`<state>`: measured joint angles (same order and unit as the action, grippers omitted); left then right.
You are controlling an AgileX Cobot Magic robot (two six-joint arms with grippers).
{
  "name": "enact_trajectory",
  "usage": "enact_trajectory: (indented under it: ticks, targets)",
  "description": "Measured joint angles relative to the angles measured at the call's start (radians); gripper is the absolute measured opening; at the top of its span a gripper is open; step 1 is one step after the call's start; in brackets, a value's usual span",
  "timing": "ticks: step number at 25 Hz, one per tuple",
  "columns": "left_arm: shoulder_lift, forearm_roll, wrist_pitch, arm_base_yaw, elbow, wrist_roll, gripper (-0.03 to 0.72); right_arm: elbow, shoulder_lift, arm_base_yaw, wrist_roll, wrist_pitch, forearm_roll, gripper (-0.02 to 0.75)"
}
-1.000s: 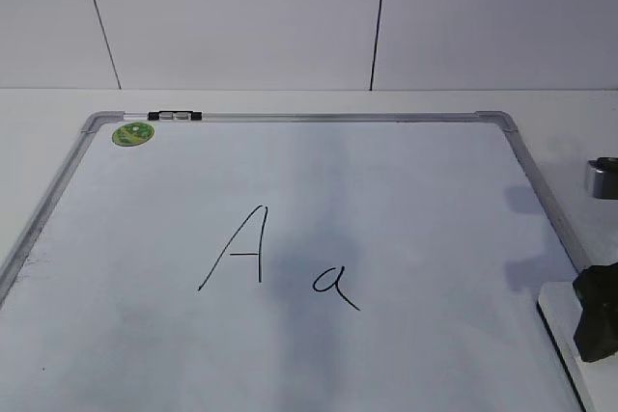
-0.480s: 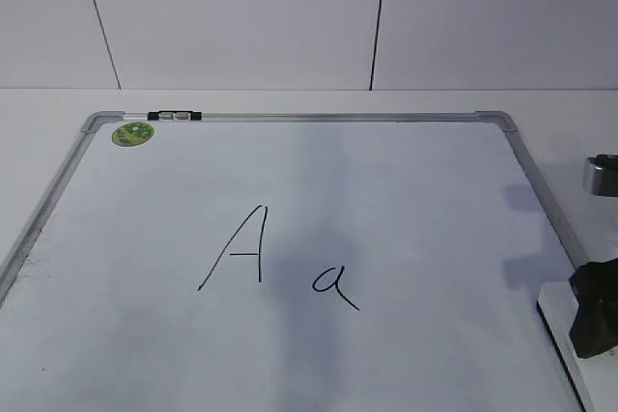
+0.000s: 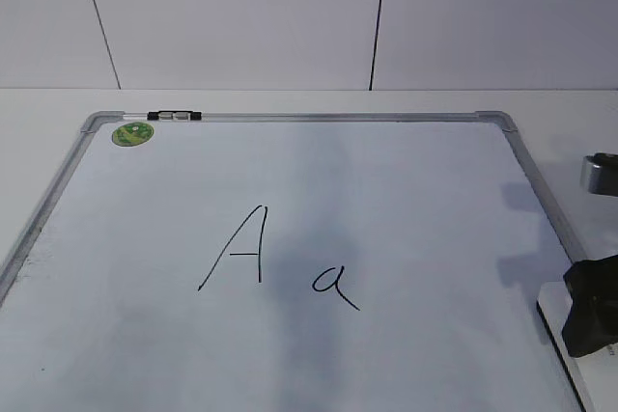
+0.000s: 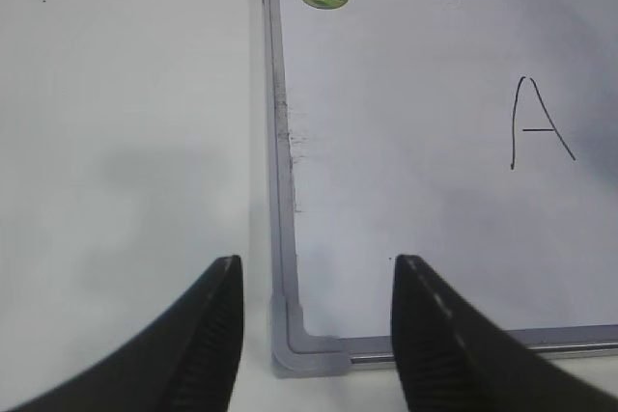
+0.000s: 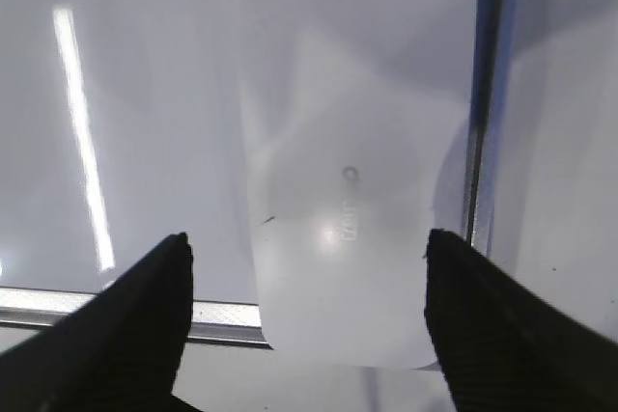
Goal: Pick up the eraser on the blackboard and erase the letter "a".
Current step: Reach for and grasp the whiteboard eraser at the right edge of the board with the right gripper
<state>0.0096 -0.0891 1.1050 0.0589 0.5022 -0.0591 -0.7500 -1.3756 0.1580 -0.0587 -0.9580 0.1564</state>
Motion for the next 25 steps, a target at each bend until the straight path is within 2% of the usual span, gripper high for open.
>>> enact_trajectory:
  ticks: [10,15,25]
  targets:
    - [0.0,0.0,0.0,0.023,0.0,0.0,0.371,0.0,0.0,0.0,0.059,0.0,-0.012,0.594]
    - [0.0,-0.001,0.0,0.023,0.0,0.0,0.371,0.0,0.0,0.0,0.032,0.0,-0.055,0.594]
    - [0.0,-0.001,0.0,0.023,0.0,0.0,0.371,0.0,-0.012,0.0,0.023,0.0,-0.07,0.594]
